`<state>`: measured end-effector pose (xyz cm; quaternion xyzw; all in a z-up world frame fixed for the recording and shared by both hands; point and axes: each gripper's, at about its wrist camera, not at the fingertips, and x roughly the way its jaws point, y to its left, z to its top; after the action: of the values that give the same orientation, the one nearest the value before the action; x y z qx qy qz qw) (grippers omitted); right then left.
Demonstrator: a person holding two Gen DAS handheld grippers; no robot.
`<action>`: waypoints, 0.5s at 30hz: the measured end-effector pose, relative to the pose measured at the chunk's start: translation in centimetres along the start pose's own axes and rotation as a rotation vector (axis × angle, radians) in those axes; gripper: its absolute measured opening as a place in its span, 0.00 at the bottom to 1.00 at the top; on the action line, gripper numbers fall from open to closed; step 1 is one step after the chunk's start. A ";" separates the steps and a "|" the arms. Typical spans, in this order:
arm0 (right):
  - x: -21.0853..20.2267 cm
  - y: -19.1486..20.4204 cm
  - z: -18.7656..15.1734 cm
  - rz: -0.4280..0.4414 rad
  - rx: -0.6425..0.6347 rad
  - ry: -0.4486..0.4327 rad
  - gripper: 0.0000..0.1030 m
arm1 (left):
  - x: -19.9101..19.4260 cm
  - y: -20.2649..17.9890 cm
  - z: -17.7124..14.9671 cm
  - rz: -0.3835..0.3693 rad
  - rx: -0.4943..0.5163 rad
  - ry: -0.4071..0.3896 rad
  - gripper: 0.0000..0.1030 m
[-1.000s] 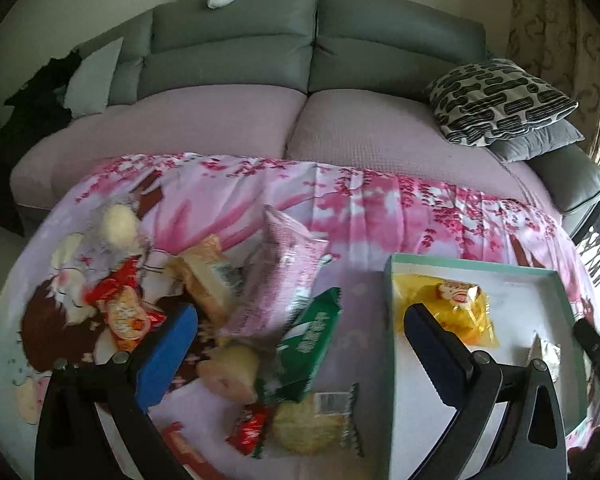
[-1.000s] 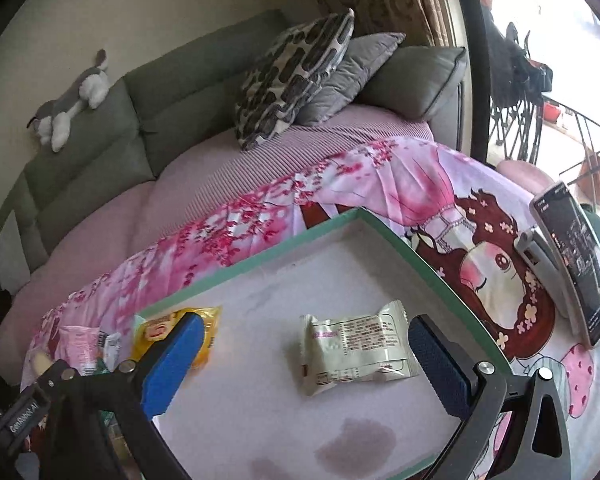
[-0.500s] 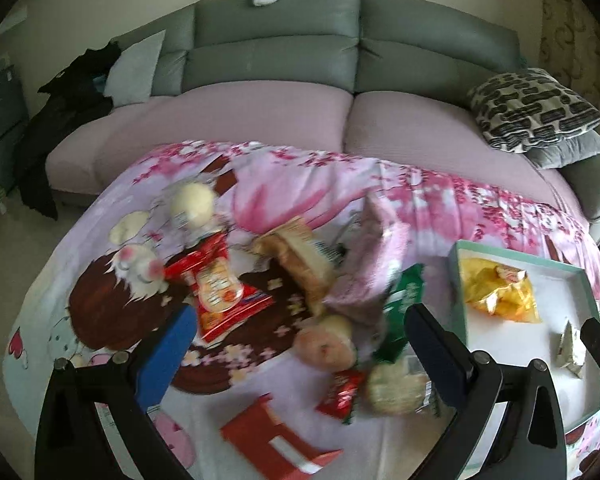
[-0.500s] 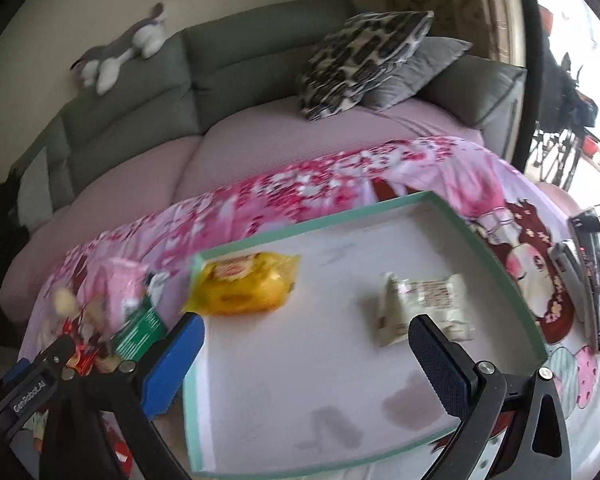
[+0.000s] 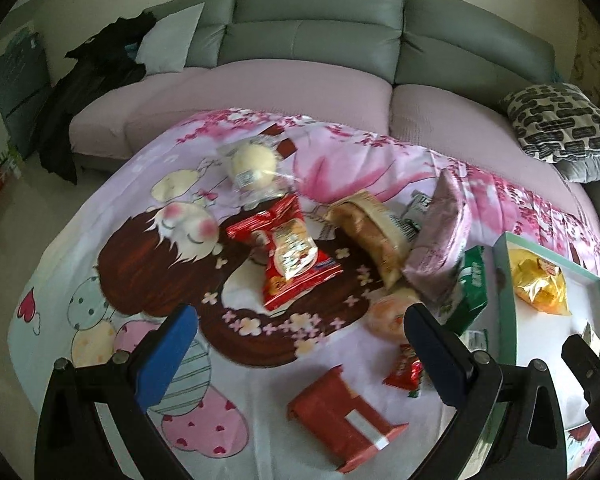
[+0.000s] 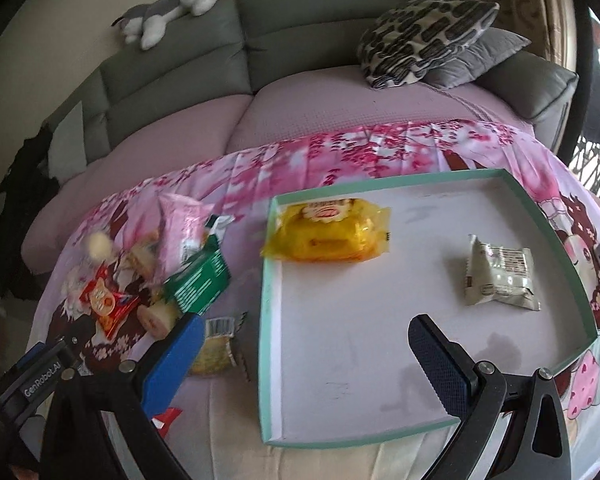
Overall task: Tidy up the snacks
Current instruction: 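Open both tools and withdraw them from the tray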
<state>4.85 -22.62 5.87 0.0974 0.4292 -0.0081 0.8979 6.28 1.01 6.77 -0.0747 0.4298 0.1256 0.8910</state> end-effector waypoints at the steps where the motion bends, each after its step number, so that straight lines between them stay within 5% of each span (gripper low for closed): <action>1: 0.0 0.2 -0.1 0.001 -0.004 0.003 1.00 | 0.0 0.2 -0.1 -0.001 -0.004 0.003 1.00; 15: 0.8 1.9 -2.0 0.008 -0.061 0.082 1.00 | 0.5 1.0 -1.5 -0.047 -0.006 0.060 1.00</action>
<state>4.03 -20.38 4.31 0.0721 0.4653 0.0127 0.8821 5.18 1.65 5.37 -0.0914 0.4542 0.1037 0.8801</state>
